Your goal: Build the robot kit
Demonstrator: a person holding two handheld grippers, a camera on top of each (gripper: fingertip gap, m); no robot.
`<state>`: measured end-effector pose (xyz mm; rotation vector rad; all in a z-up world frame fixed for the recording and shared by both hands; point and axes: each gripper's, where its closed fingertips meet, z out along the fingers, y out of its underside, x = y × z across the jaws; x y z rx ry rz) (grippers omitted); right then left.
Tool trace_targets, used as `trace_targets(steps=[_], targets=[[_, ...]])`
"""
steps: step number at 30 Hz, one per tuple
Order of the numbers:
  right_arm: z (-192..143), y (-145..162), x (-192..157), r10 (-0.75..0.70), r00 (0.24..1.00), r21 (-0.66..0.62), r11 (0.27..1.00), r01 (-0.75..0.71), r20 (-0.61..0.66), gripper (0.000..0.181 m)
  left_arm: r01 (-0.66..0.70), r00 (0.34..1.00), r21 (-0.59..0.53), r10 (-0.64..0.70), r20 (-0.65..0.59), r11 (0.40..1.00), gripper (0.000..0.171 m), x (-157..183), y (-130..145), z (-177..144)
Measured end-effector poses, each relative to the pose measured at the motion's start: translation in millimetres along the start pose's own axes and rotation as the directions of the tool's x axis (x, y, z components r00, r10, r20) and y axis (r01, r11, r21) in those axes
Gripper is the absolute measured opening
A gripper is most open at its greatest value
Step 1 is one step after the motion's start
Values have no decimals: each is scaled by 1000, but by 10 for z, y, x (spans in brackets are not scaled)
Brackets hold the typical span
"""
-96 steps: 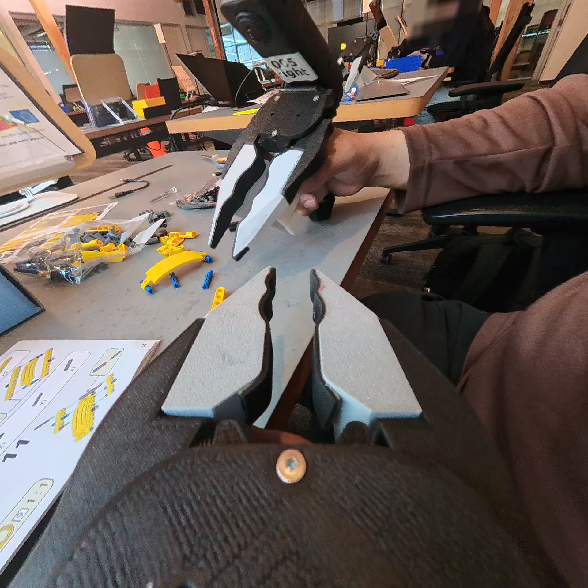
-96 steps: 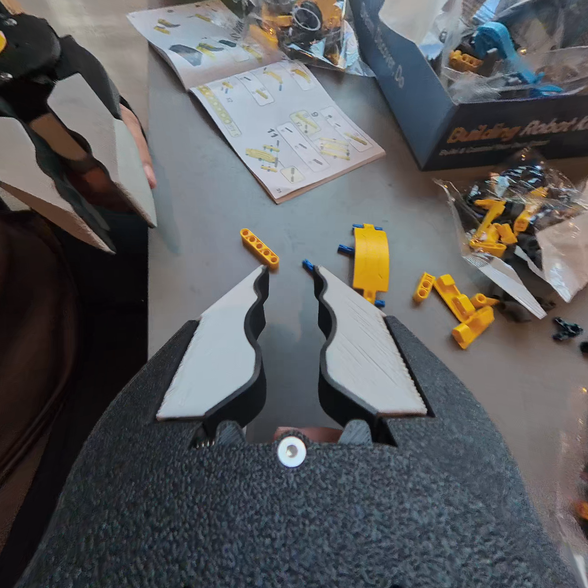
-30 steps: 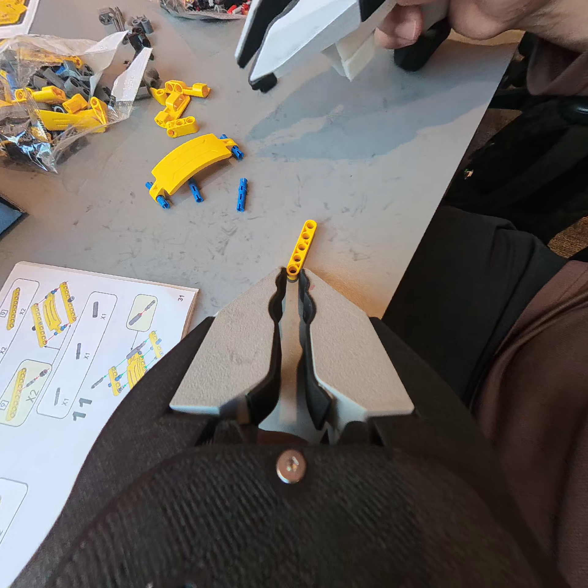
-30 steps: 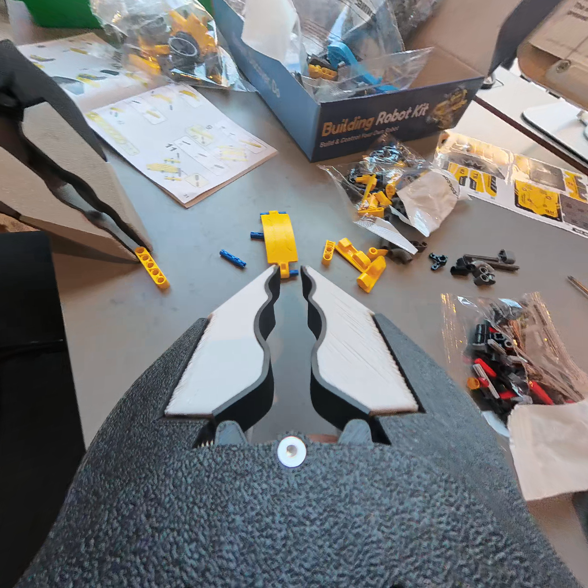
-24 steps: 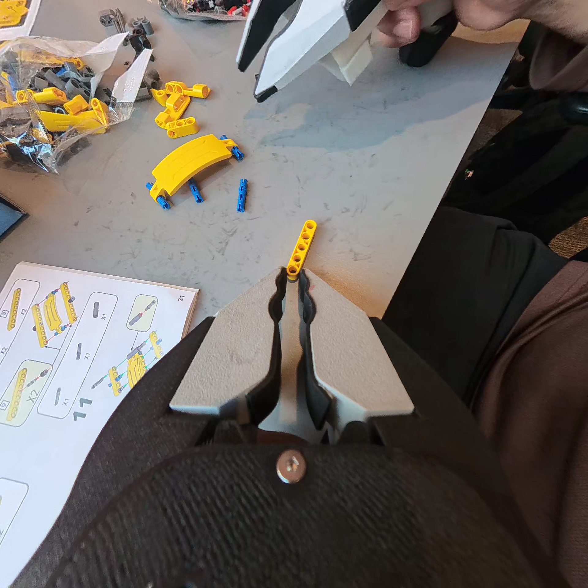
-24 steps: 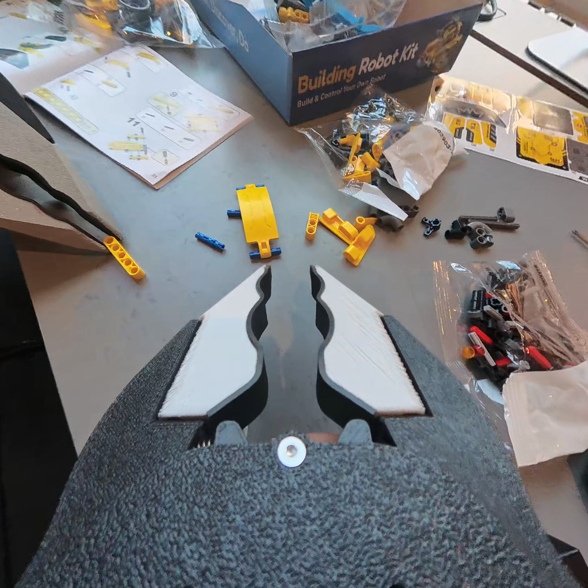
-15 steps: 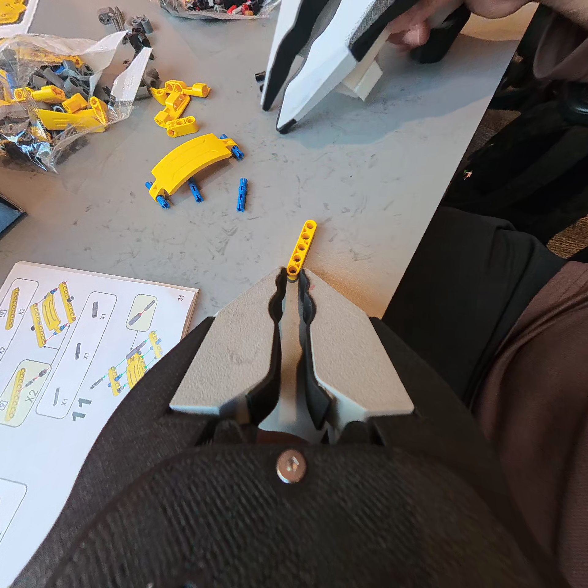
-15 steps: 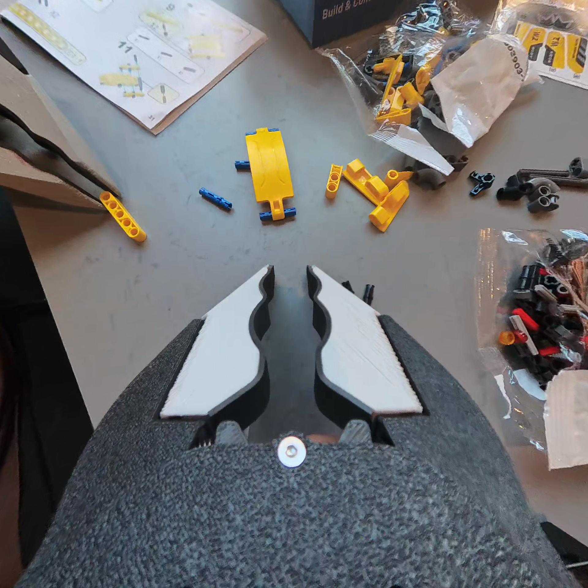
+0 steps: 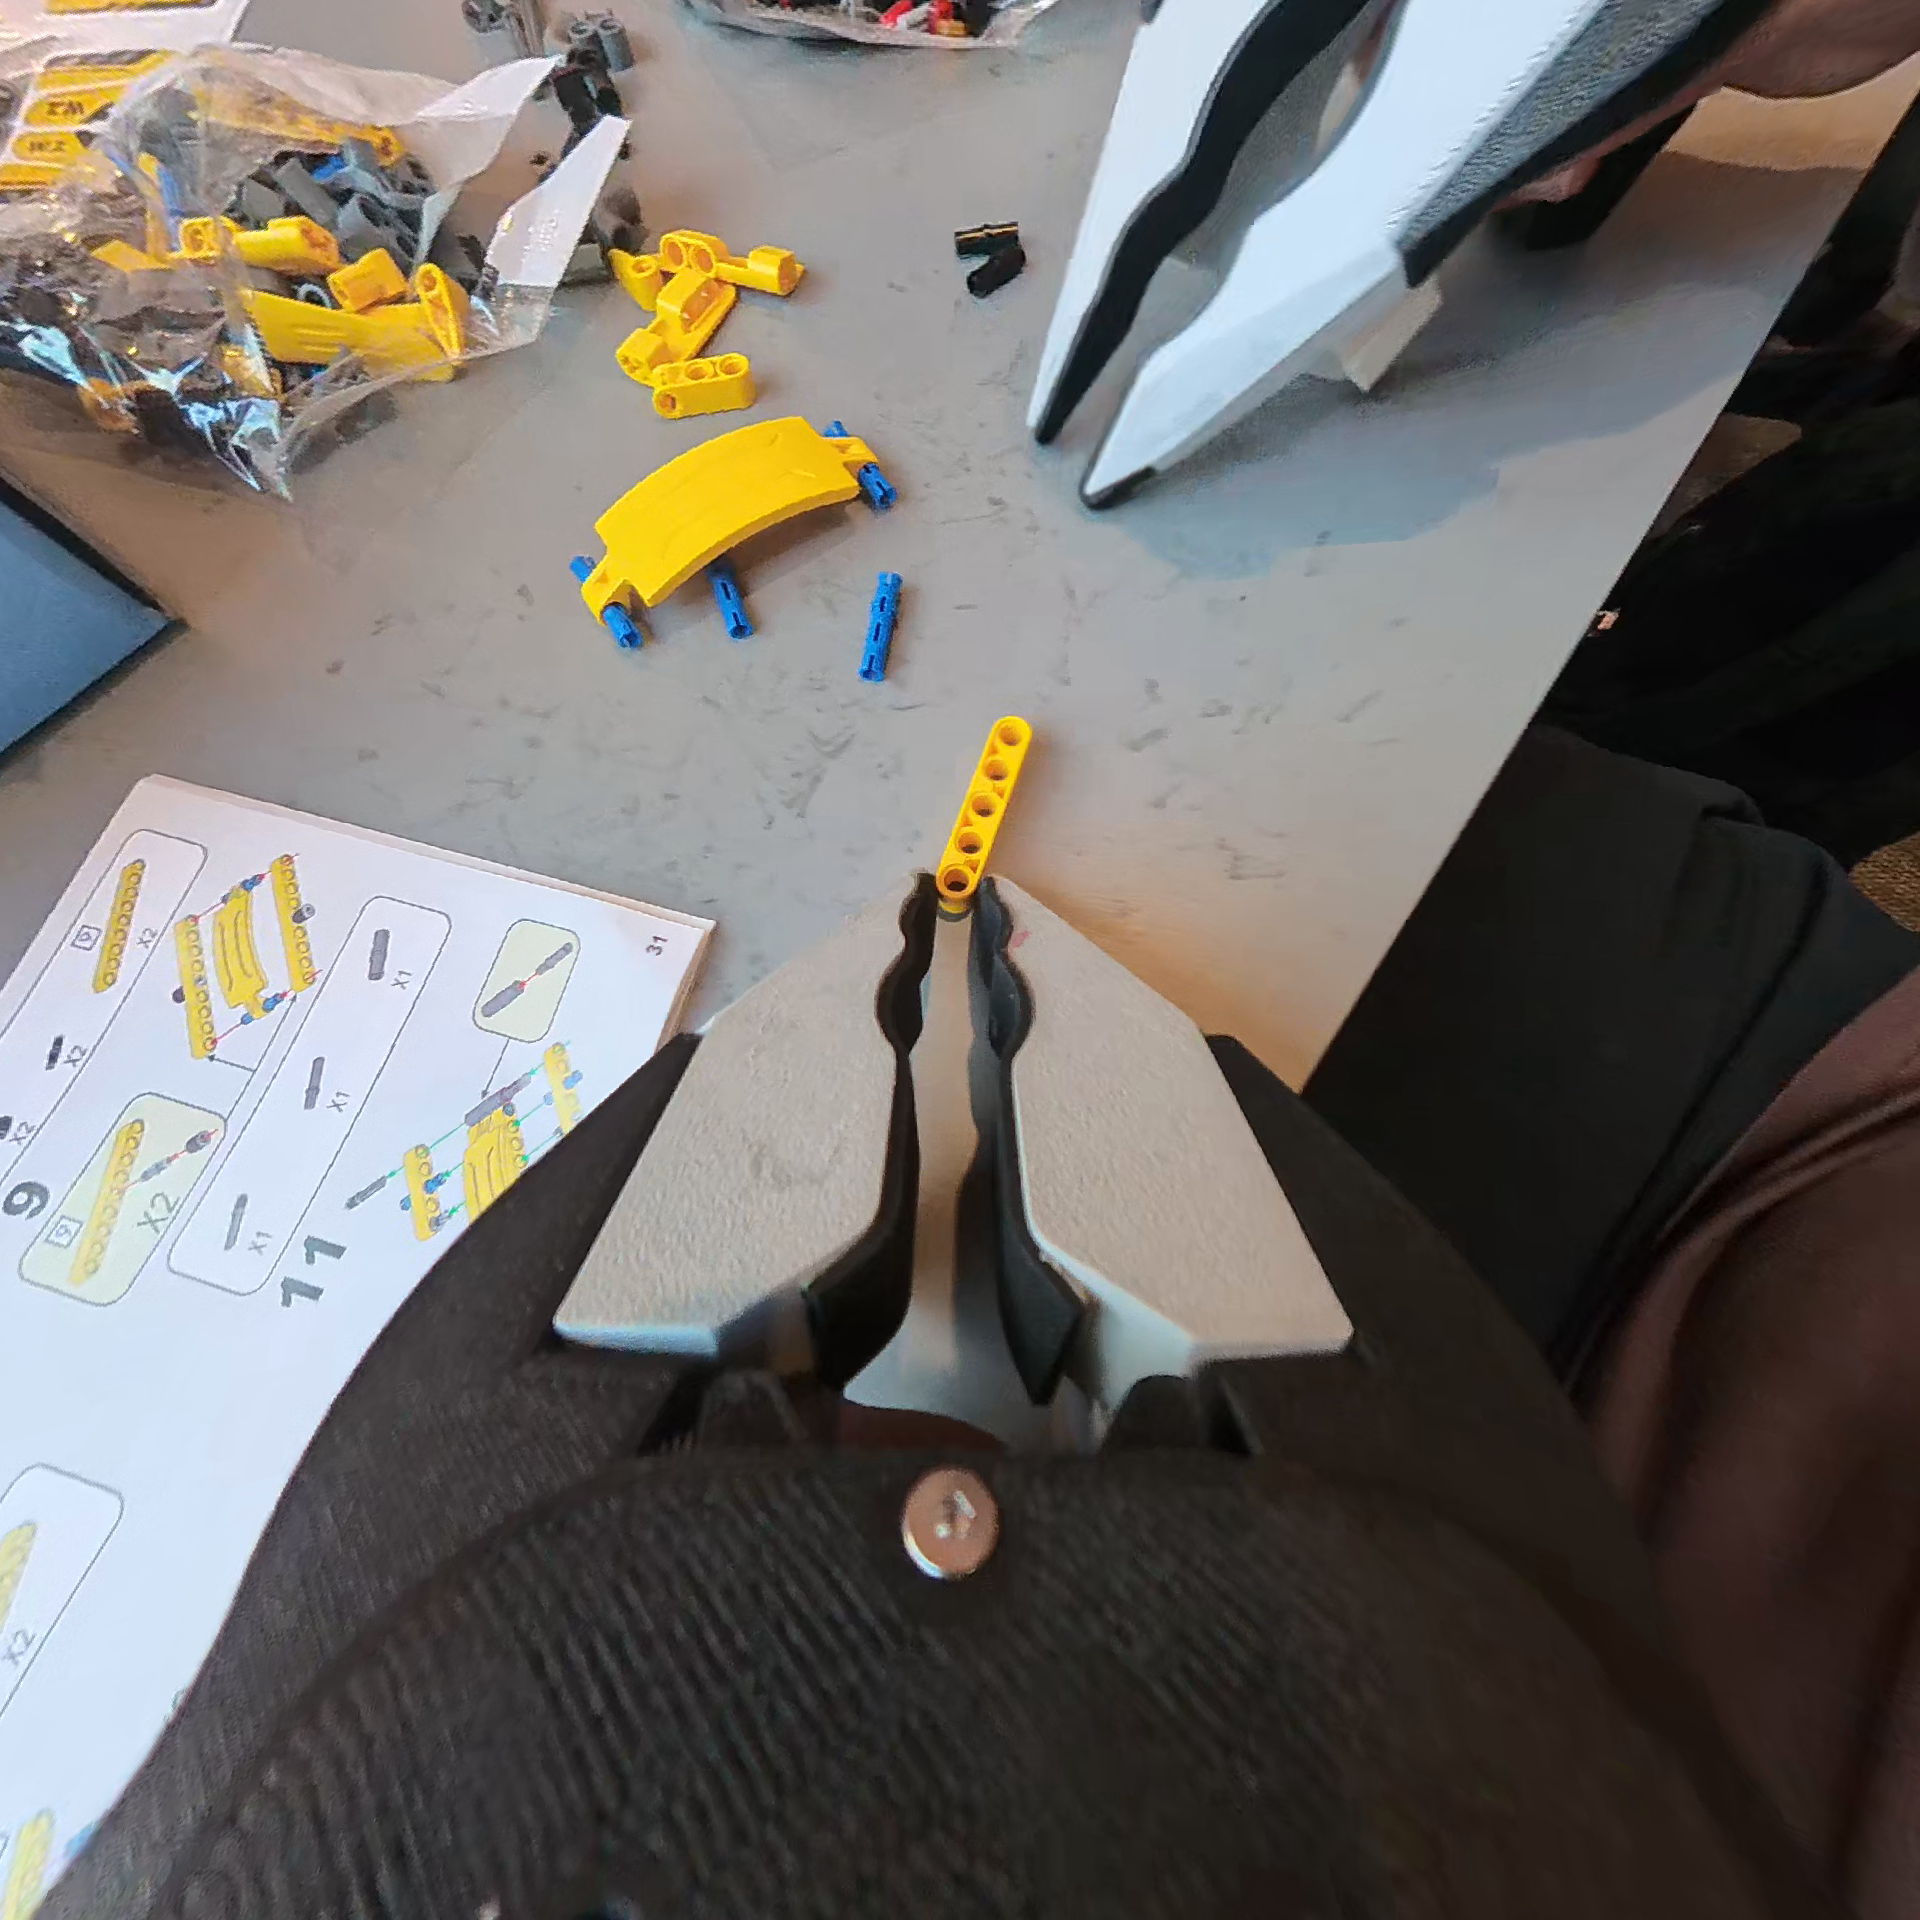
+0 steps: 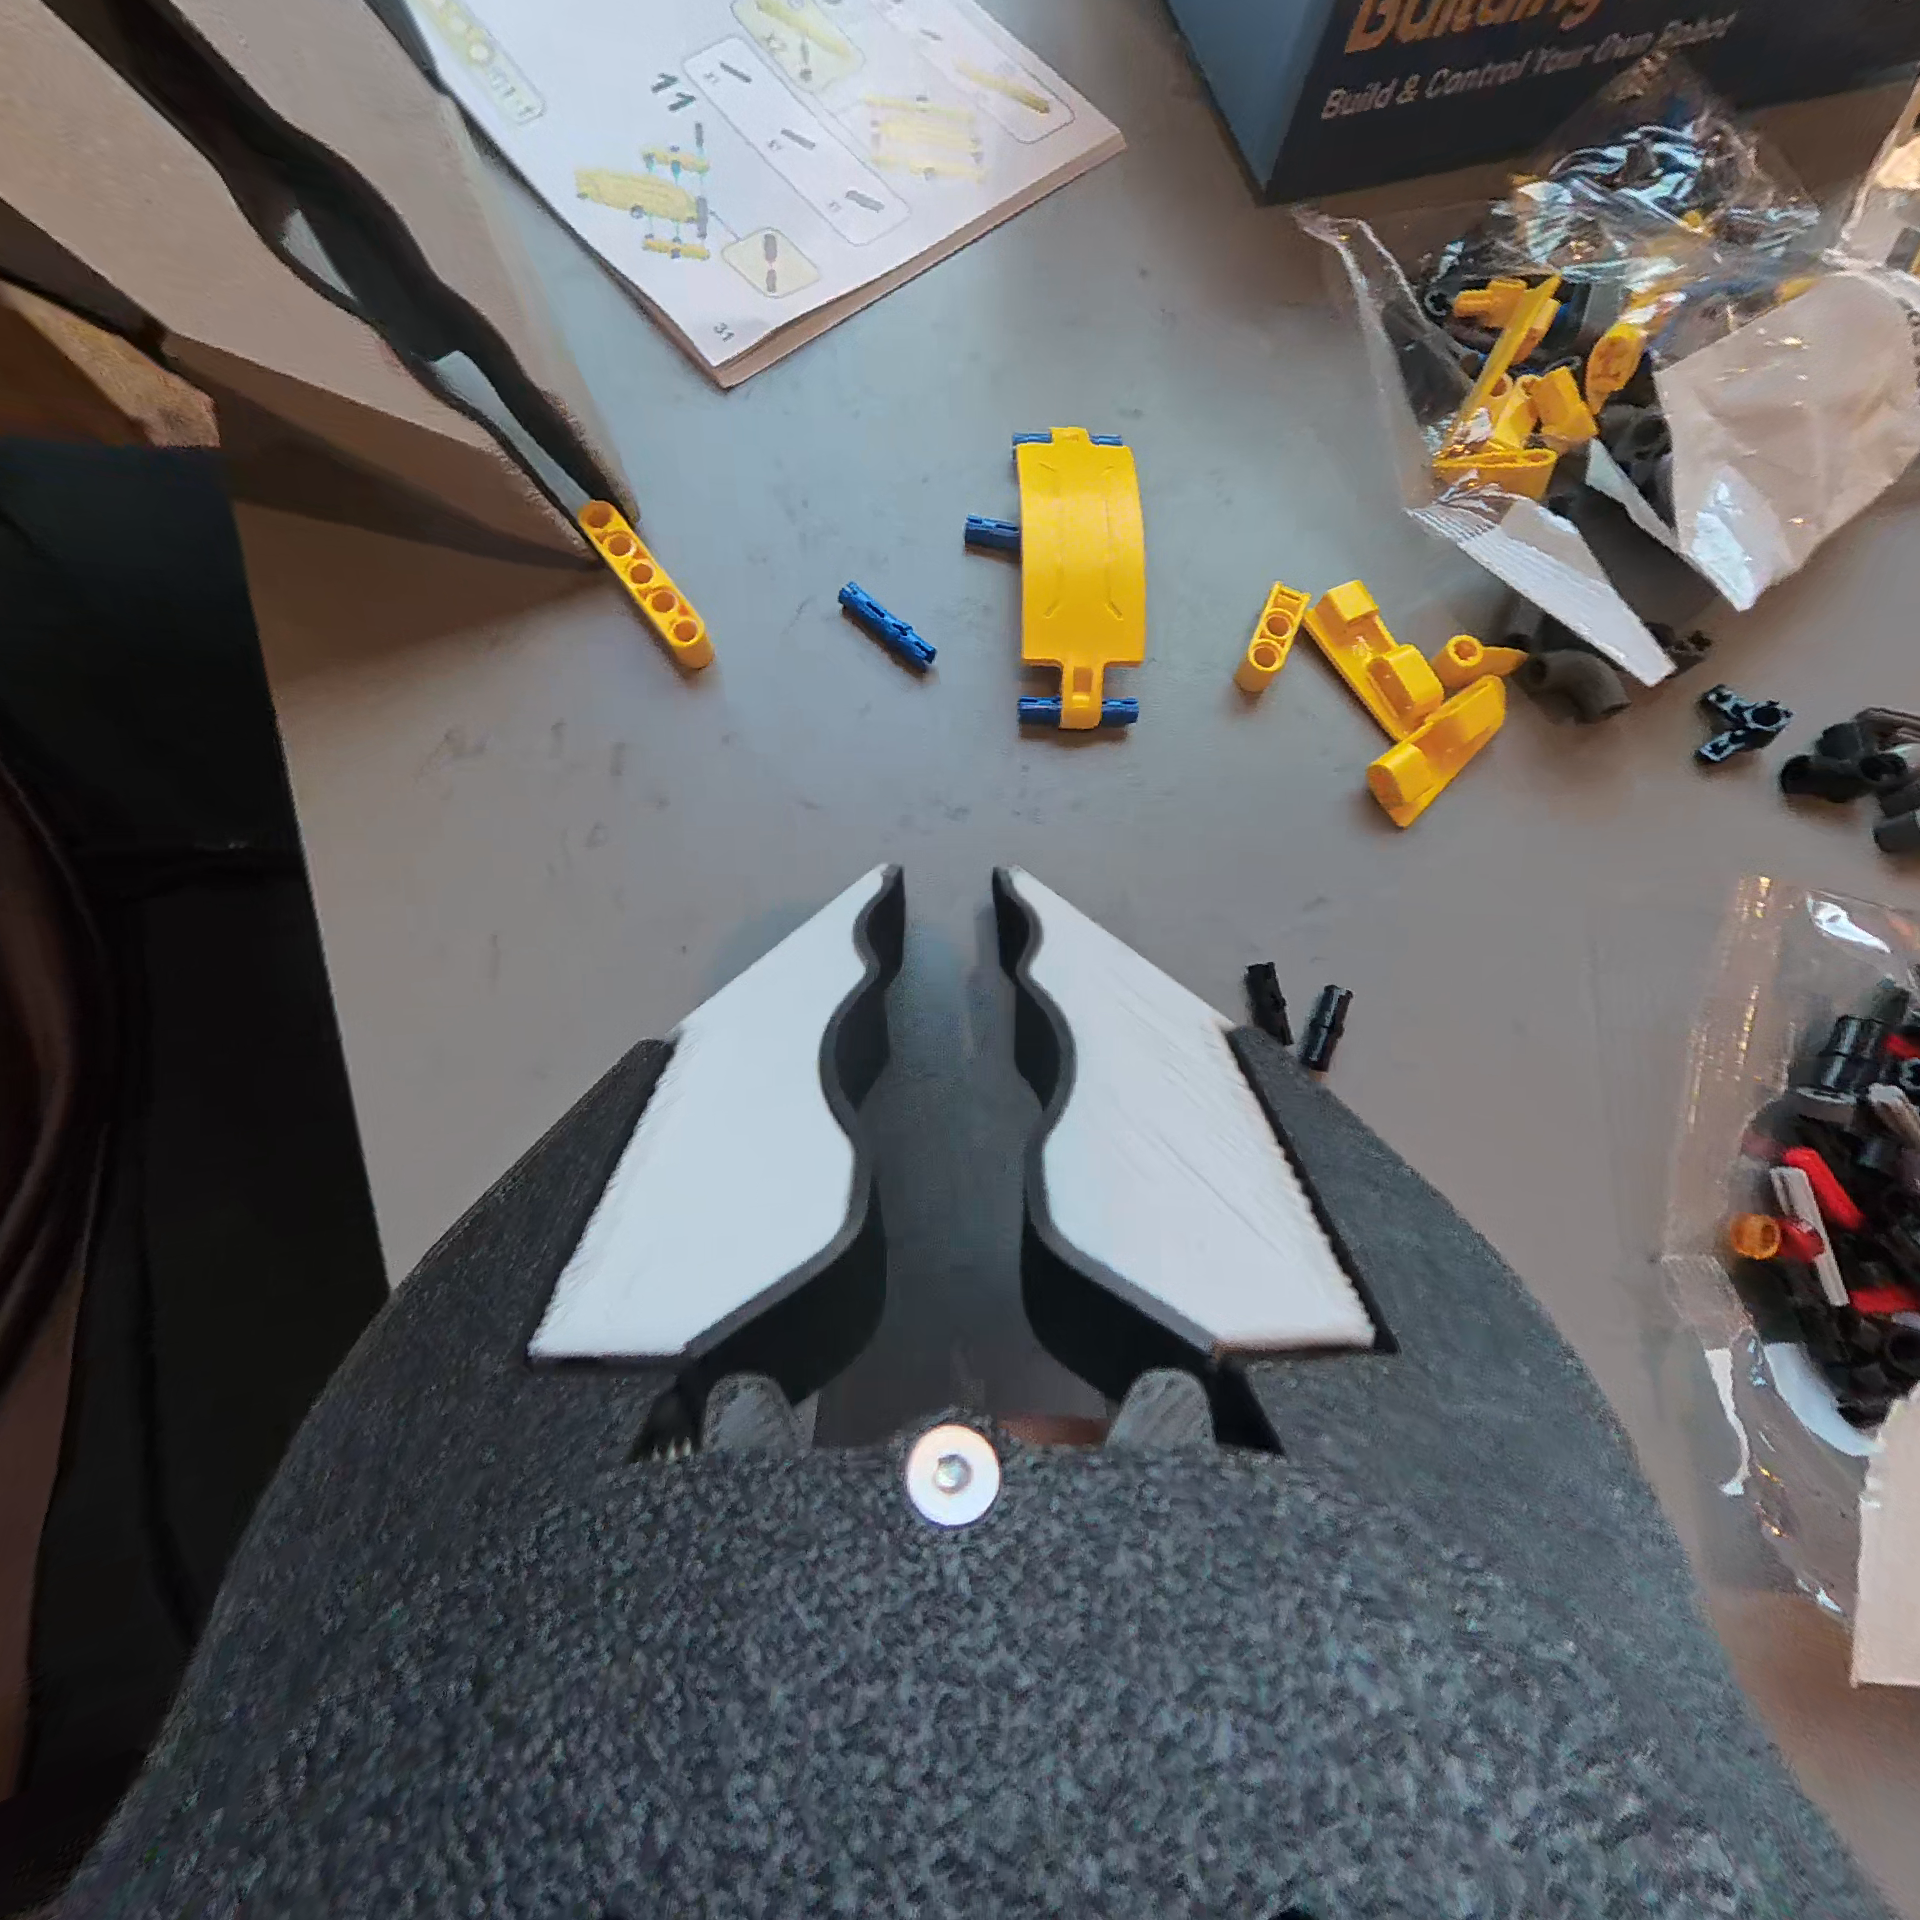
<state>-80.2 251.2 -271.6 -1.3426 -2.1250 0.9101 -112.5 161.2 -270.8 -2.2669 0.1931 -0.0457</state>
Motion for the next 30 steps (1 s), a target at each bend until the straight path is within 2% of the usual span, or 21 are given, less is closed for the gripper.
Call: trace_targets(steps=[4, 6, 9, 16, 20, 30], targets=[[-92, -62, 272, 82, 985, 72, 995, -71, -152, 17, 2, 1000, 0, -2, 1, 1000, 4, -3, 0, 0], [-137, 5, 474, 126, 961, 62, 992, -114, -246, 17, 2, 1000, 0, -2, 0, 1000, 4, -2, 1, 0], [-160, 98, 591, 156, 945, 33, 988, -153, -288, 17, 3, 1000, 0, -3, 1, 1000, 4, -3, 1, 0], [-129, 159, 593, 163, 947, -7, 985, -171, -276, 12, 11, 1000, 0, -11, 13, 1000, 4, -23, 2, 2], [-116, 155, 557, 141, 954, -16, 988, -151, -264, 5, 14, 1000, 0, -14, 18, 1000, 4, -30, 2, 2], [-64, 89, 389, 57, 967, -31, 997, -67, -247, 4, 24, 999, -1, -24, 27, 1000, 4, -48, 3, 5]])
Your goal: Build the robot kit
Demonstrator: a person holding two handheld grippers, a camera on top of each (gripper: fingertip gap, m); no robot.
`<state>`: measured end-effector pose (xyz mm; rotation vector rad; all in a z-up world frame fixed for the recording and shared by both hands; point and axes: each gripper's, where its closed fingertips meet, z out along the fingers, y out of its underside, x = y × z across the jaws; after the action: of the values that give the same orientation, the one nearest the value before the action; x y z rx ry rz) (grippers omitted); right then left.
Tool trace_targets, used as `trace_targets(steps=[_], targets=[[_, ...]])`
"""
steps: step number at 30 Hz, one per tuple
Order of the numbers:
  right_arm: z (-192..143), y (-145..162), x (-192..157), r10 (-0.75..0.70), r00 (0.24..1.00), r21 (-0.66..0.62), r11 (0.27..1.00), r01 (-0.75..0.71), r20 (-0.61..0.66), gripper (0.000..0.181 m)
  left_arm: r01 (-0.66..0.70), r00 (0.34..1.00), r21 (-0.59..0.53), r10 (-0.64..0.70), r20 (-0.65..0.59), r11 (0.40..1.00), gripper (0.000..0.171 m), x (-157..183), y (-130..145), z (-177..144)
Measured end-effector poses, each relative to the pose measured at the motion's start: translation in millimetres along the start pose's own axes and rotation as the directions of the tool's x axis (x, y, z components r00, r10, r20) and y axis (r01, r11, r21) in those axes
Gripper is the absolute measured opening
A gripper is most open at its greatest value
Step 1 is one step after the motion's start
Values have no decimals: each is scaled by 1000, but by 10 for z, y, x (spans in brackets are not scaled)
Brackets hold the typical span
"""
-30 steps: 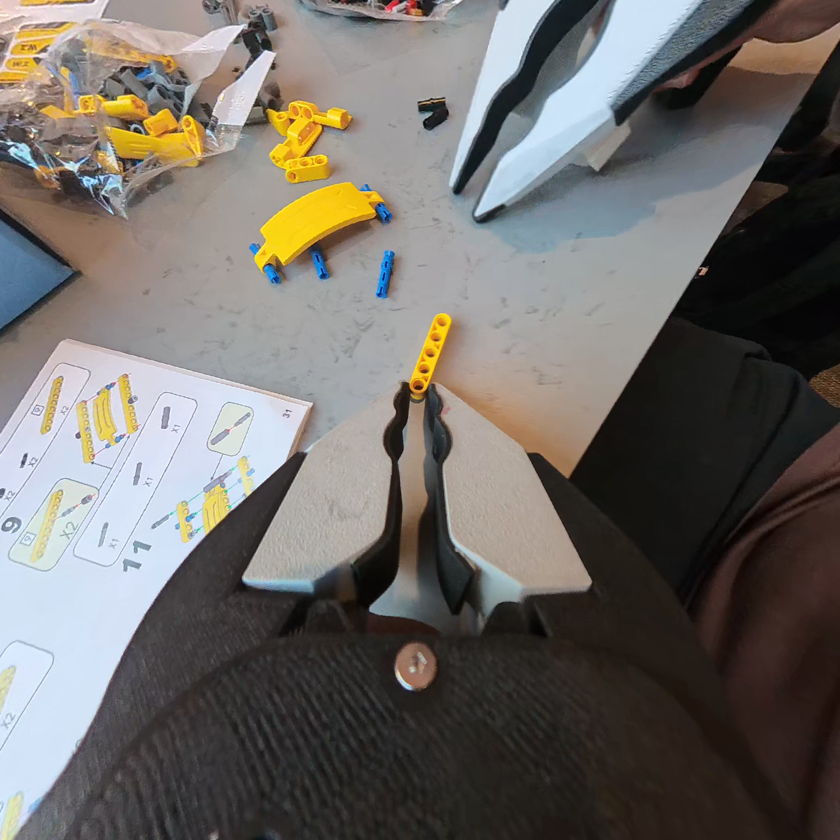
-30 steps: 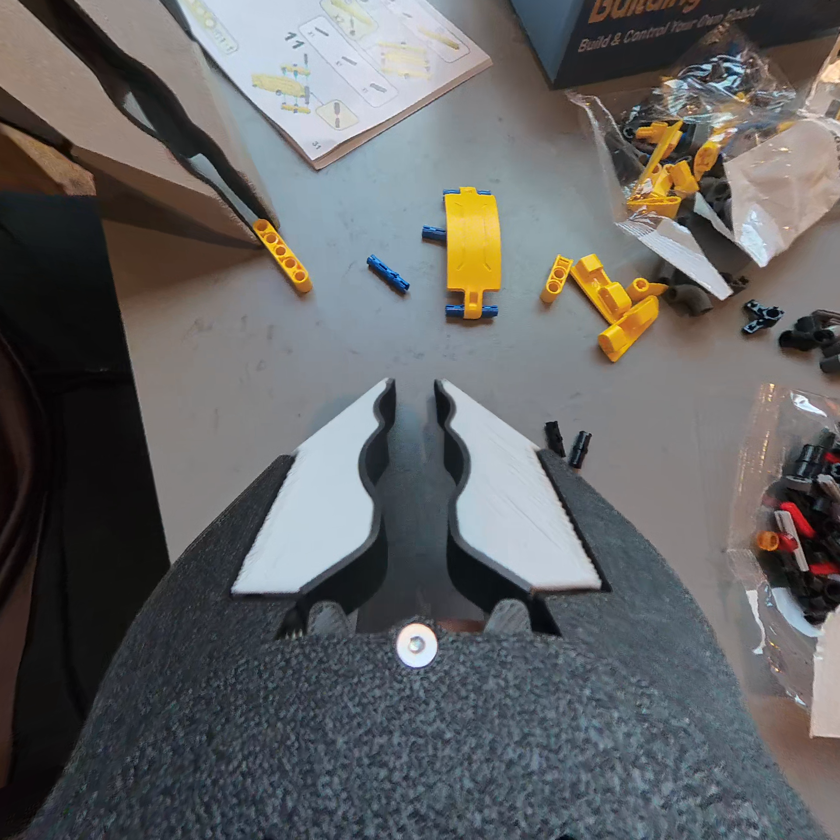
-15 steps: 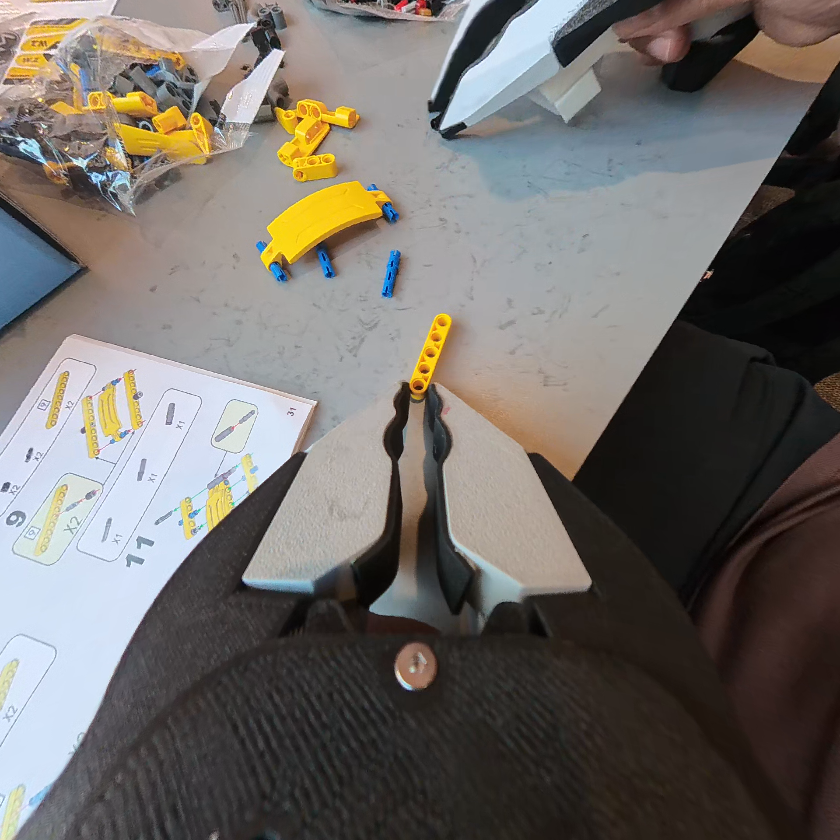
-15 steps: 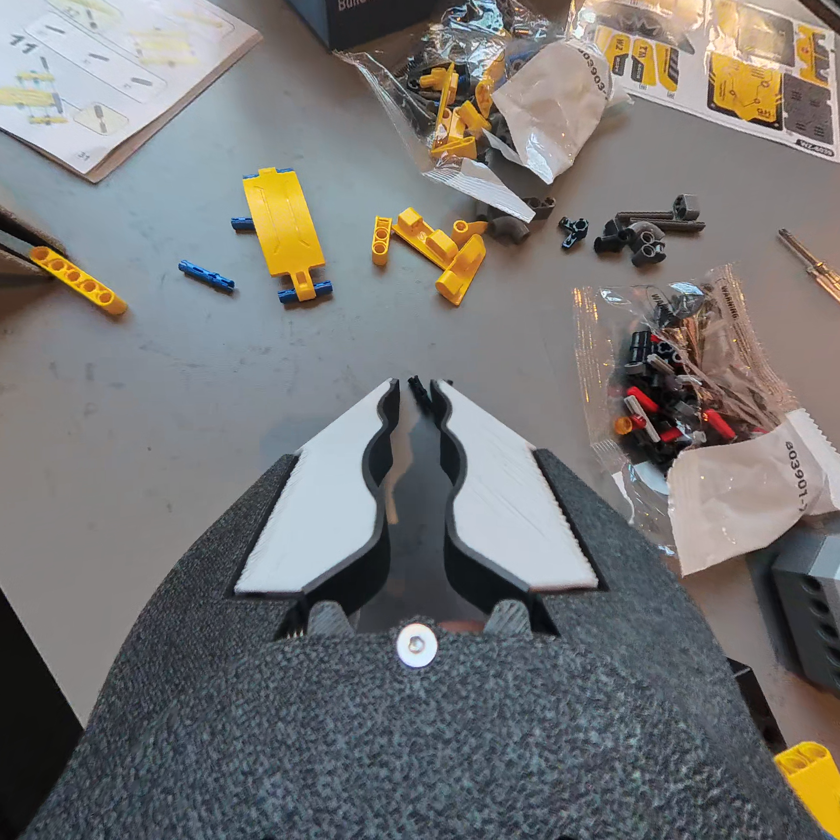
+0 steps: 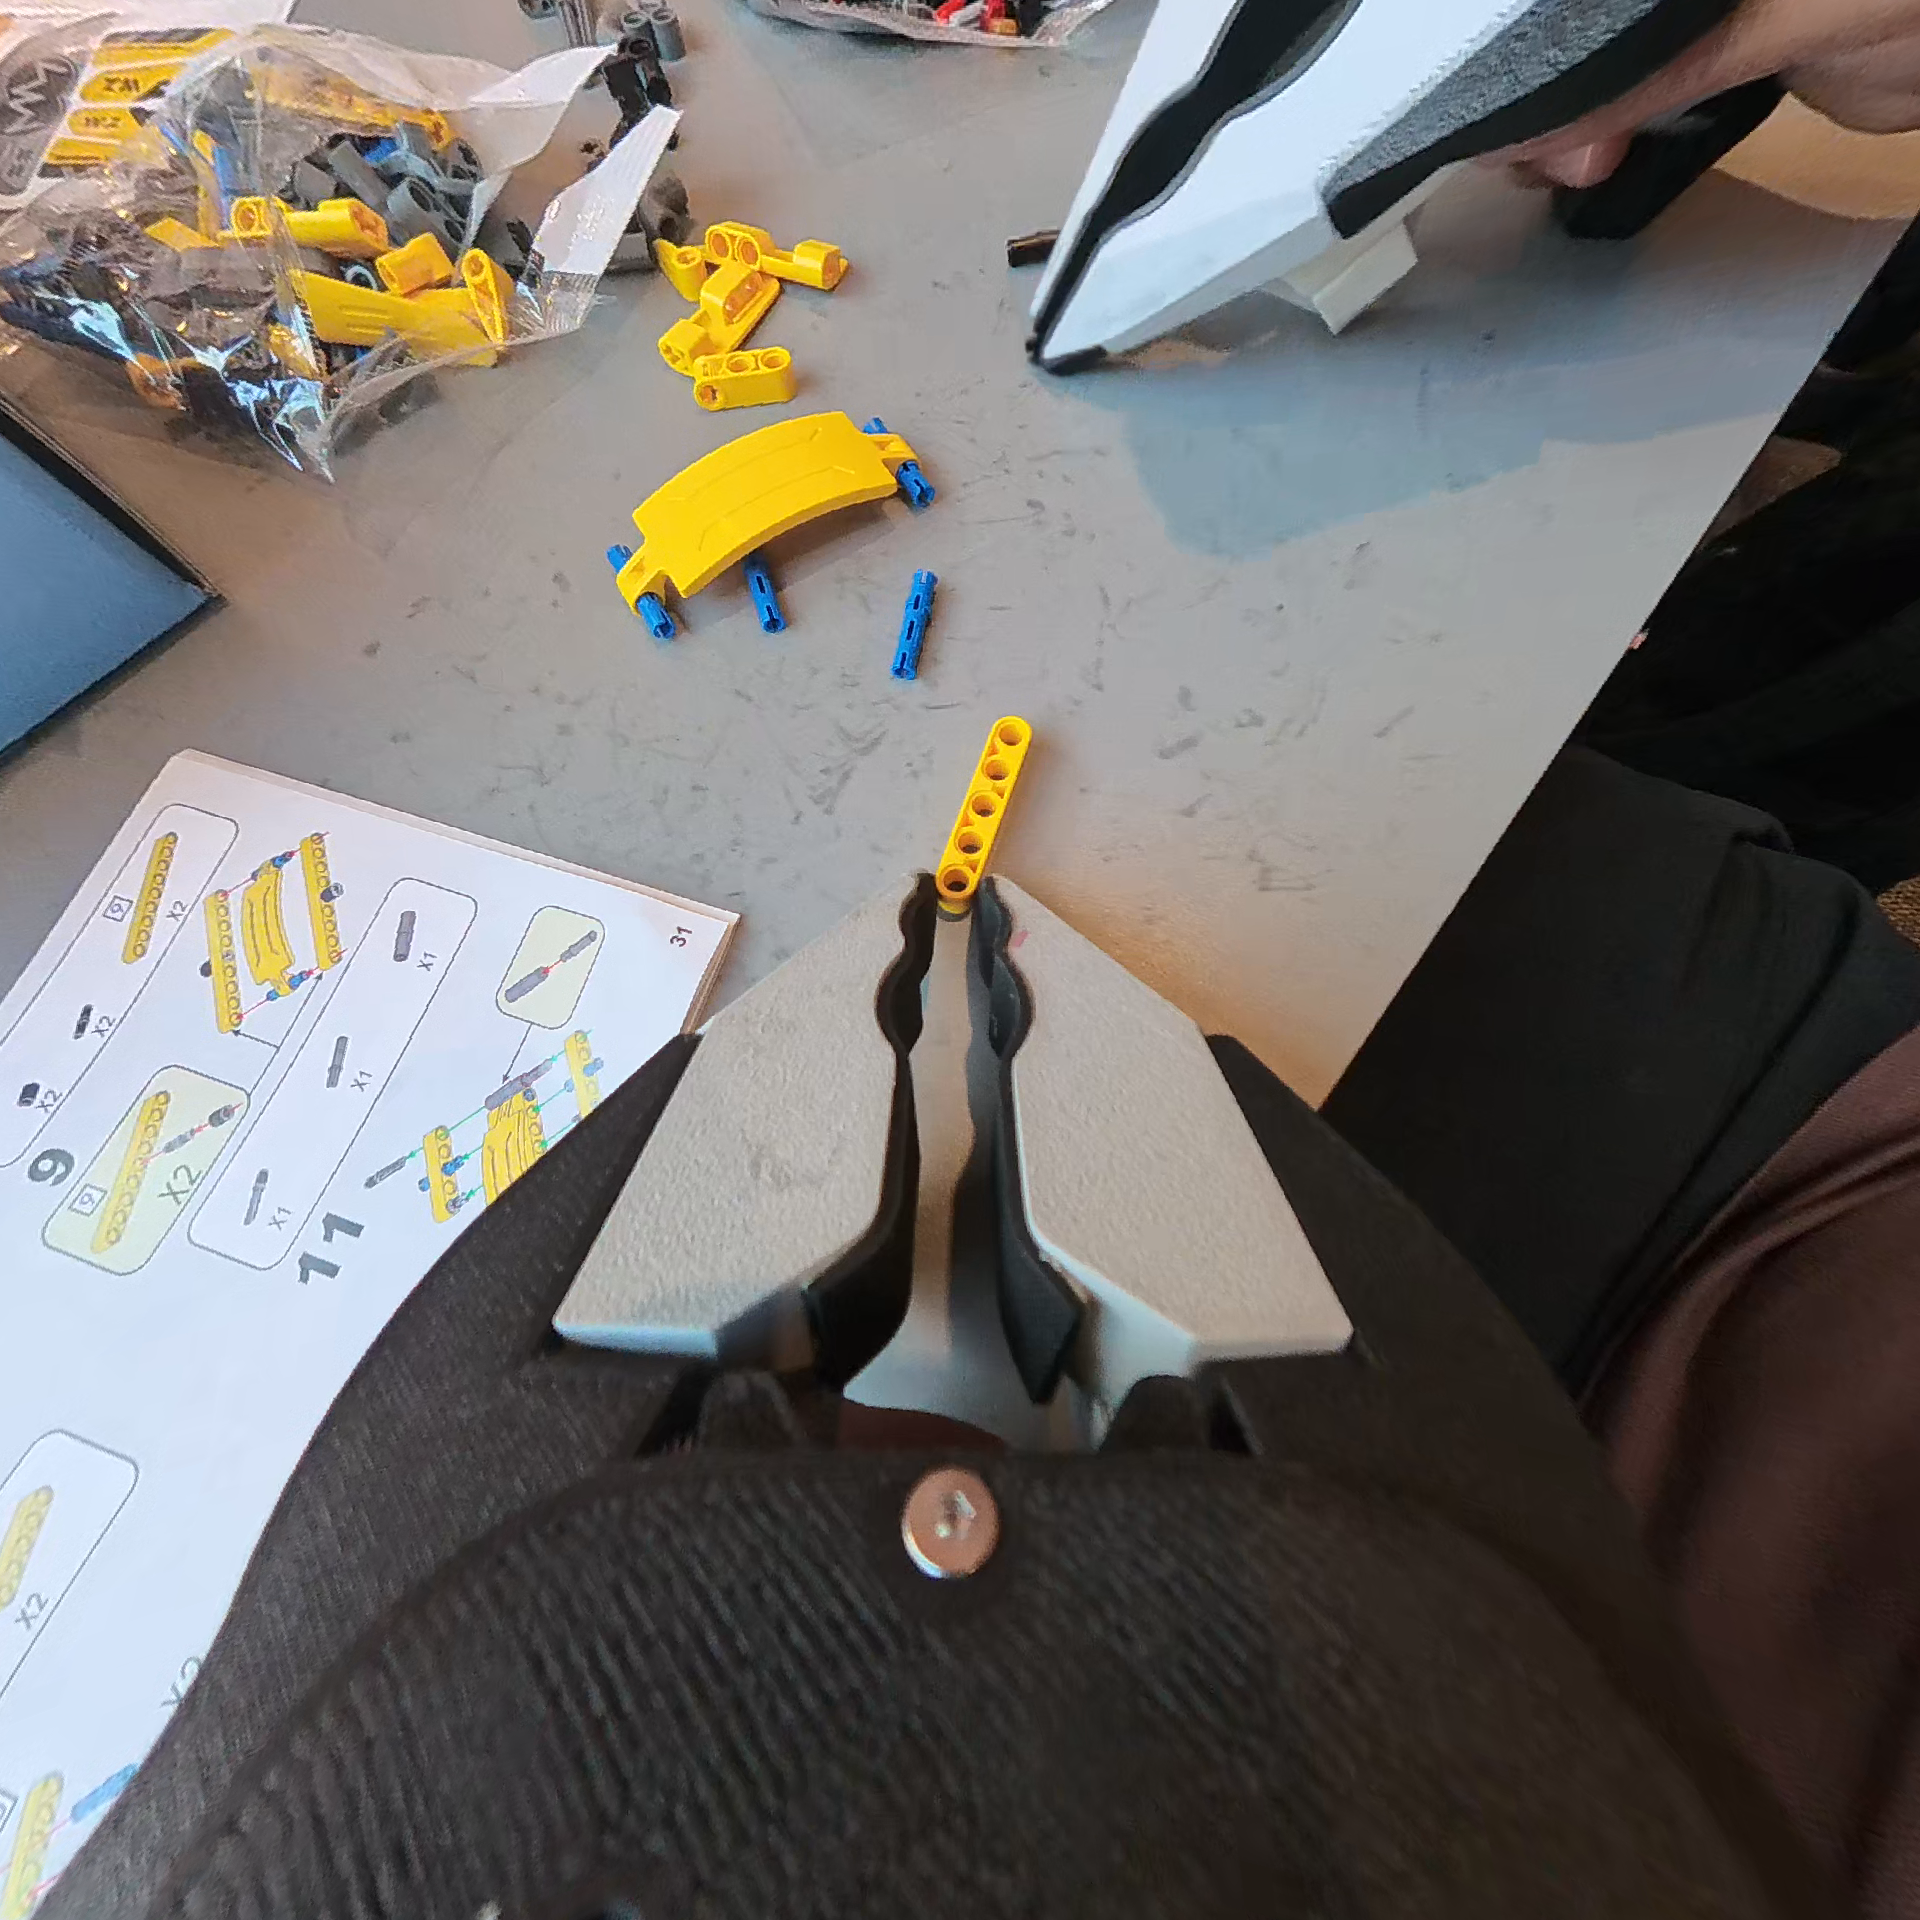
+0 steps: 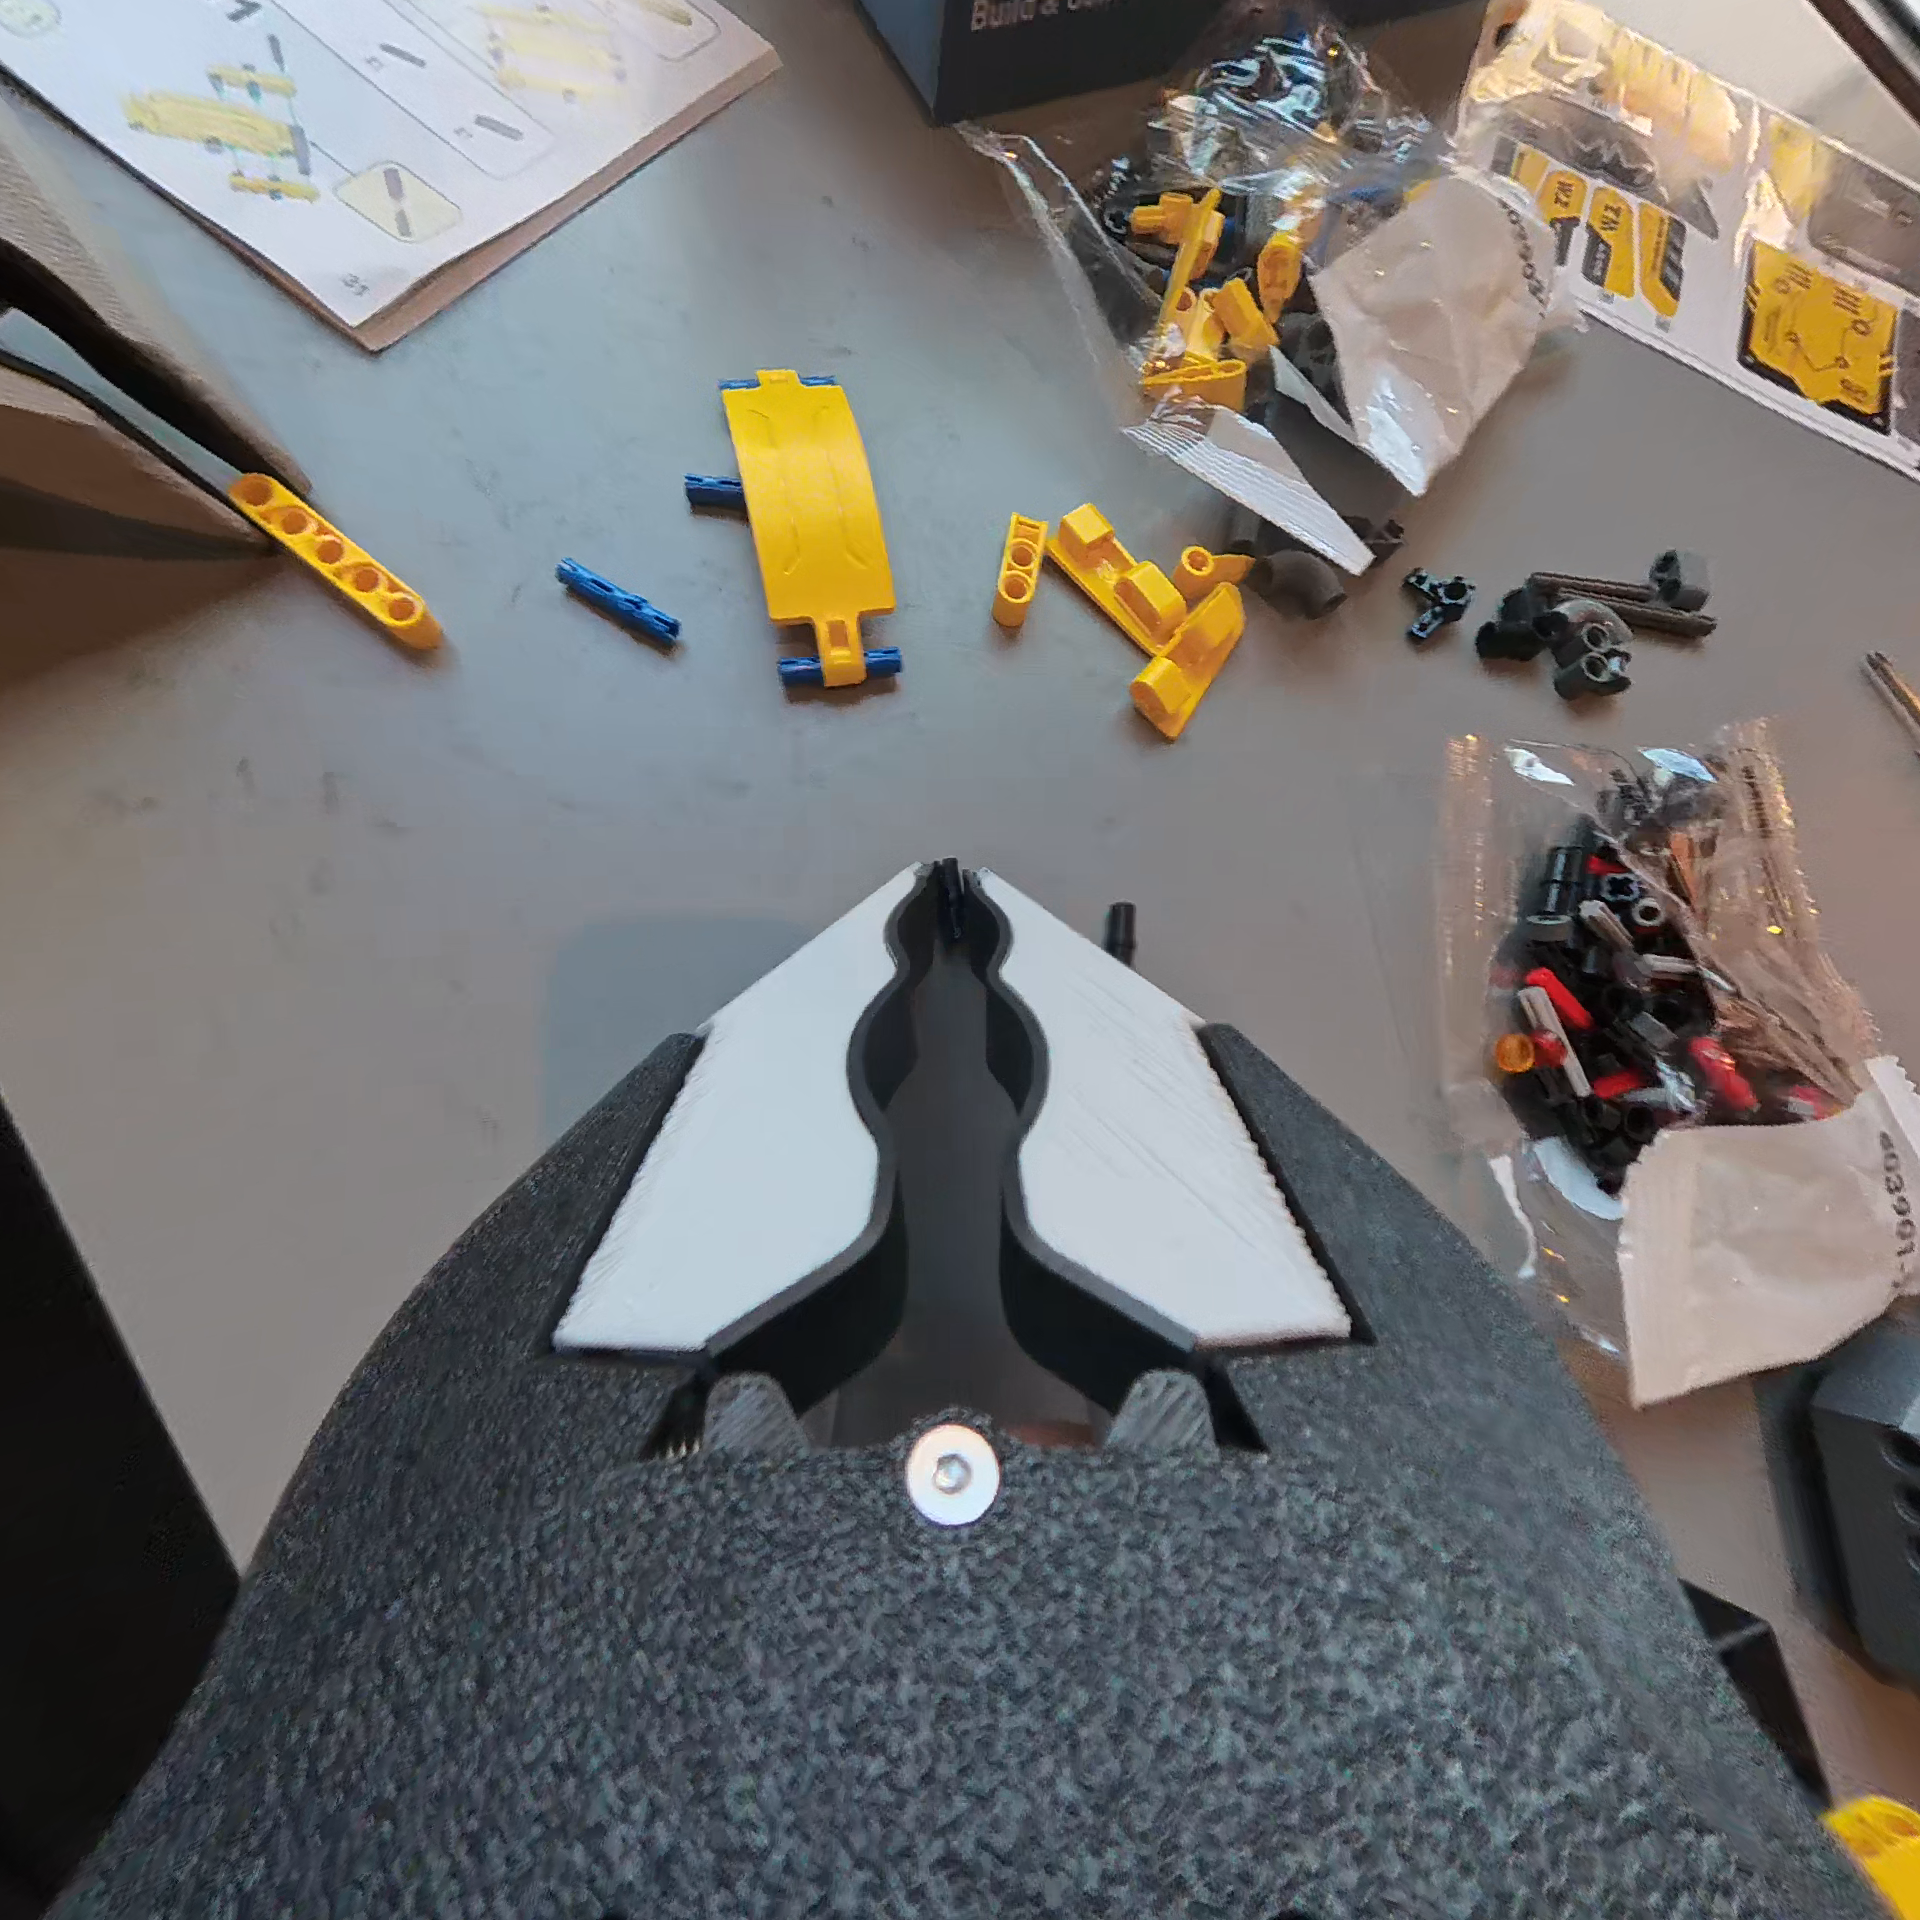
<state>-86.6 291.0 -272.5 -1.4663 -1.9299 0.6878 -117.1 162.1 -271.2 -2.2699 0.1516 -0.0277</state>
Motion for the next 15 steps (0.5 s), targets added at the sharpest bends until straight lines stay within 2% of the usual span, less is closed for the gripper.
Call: trace_targets(steps=[8, 11, 15], targets=[[31, -180, -662, -61, 970, 33, 998, 54, 234, 4, 1, 1000, 0, -1, -1, 1000, 4, 0, 1, 1], [46, -240, -857, -105, 957, 46, 994, 96, 269, 4, 1, 1000, 0, -1, -1, 1000, 4, 0, 1, 1], [41, -263, -891, -117, 954, 59, 993, 104, 276, 5, 1, 1000, 0, -1, -1, 1000, 4, 0, 1, 1]])
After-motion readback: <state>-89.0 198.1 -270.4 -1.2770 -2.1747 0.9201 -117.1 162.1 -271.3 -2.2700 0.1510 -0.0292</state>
